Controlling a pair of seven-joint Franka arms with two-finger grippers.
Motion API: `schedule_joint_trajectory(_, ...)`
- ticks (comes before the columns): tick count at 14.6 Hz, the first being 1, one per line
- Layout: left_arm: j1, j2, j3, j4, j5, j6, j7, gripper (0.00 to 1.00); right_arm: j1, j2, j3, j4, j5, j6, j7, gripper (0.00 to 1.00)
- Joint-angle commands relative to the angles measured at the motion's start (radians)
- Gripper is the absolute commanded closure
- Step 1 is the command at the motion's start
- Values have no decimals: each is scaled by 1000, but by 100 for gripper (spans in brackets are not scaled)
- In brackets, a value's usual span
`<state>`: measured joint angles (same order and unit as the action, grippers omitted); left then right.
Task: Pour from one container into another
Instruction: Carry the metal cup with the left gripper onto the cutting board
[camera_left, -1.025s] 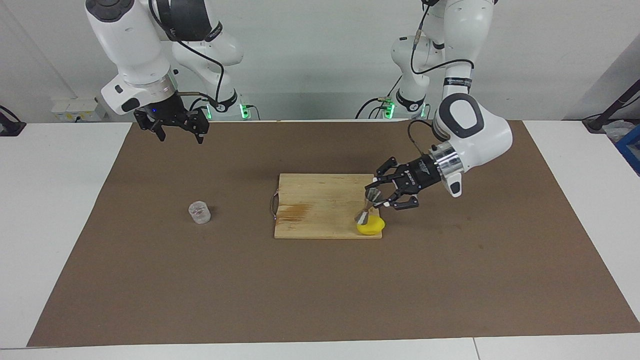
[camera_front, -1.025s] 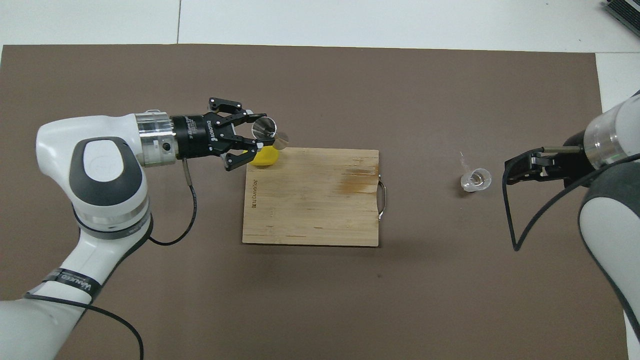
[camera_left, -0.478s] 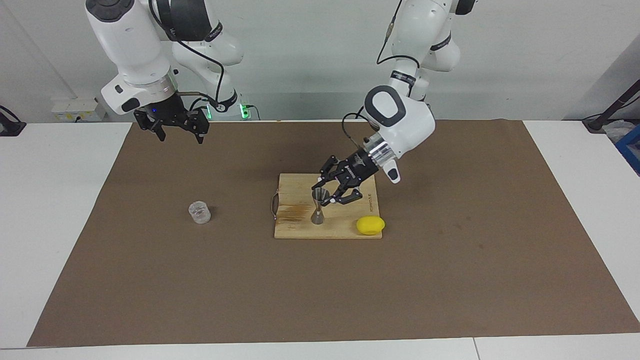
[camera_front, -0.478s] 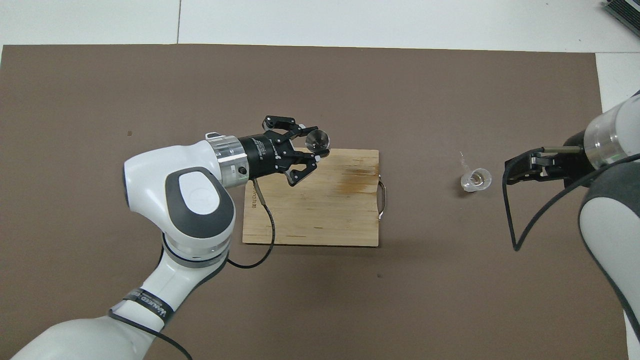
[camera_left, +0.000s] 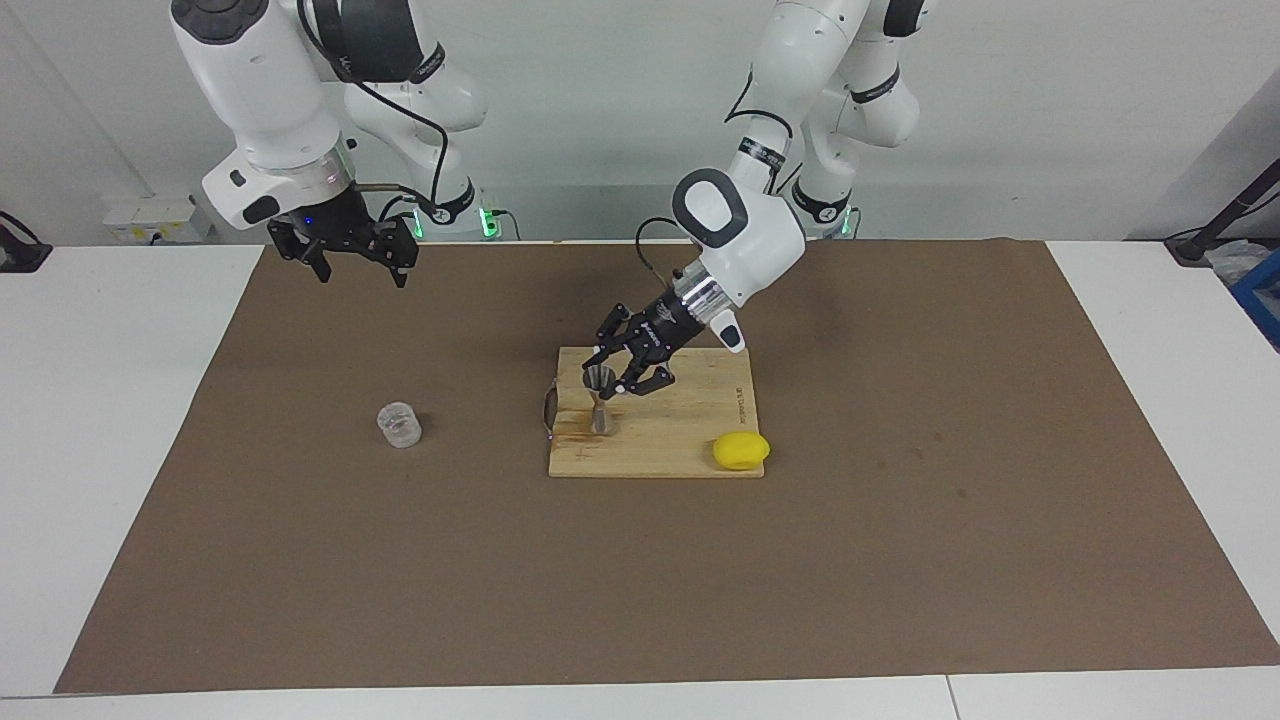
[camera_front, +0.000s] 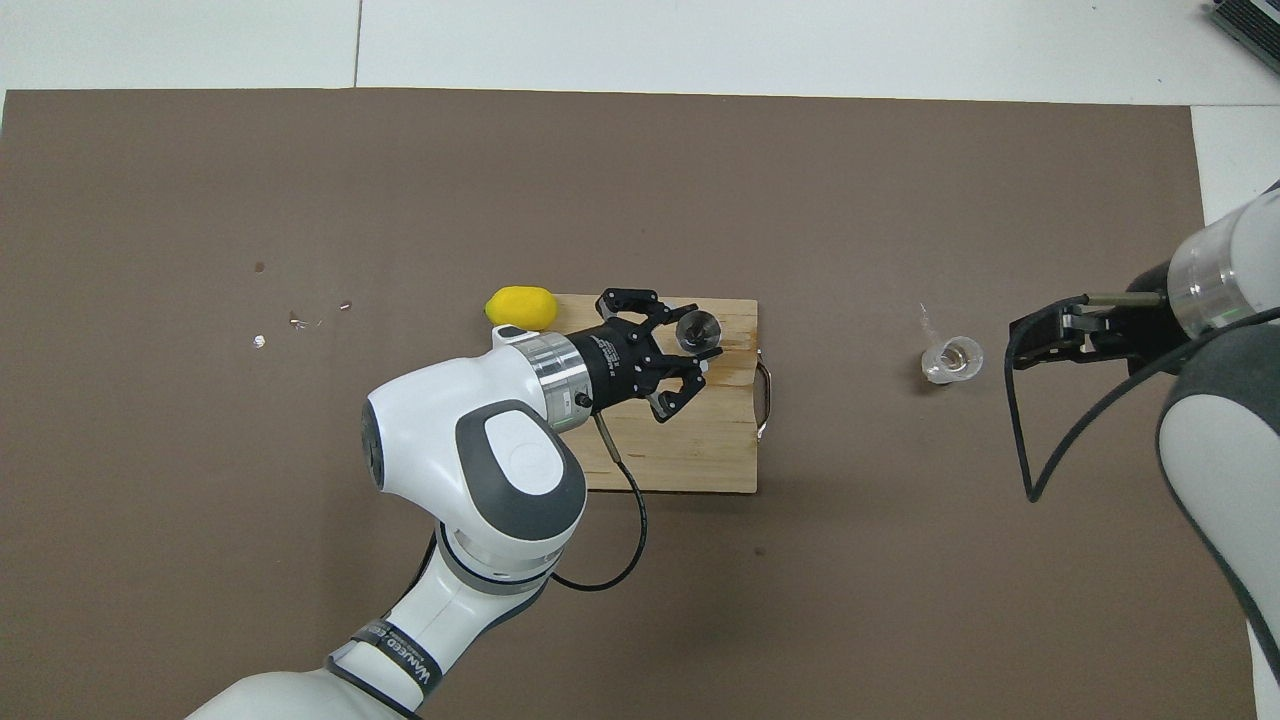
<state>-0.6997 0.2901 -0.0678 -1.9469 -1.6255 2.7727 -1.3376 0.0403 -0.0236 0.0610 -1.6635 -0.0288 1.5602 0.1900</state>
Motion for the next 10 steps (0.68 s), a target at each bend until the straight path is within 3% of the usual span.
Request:
schedule_joint_trajectory(1,-35,11,17,0,-22,30,-6,100,-8,-16,-3,-21,21,18,12,0)
schedule_joint_trajectory(5,-41,11,17,0,-21,36,-5,100,-19,-15,-3,-22,21,29,15,1)
schedule_joint_trajectory(6,-41,12,17,0,-11,38,-5,67,-20,-13,-3,-24,21,65,19,4)
schedule_joint_trajectory(7,-43,12,17,0,-1,47,-5,1,-20,-12,-3,-24,23,89,28,5)
schedule_joint_trajectory(10,-60,21,17,2,6,71,-5,0,-26,-6,-3,-30,23,103,104,5)
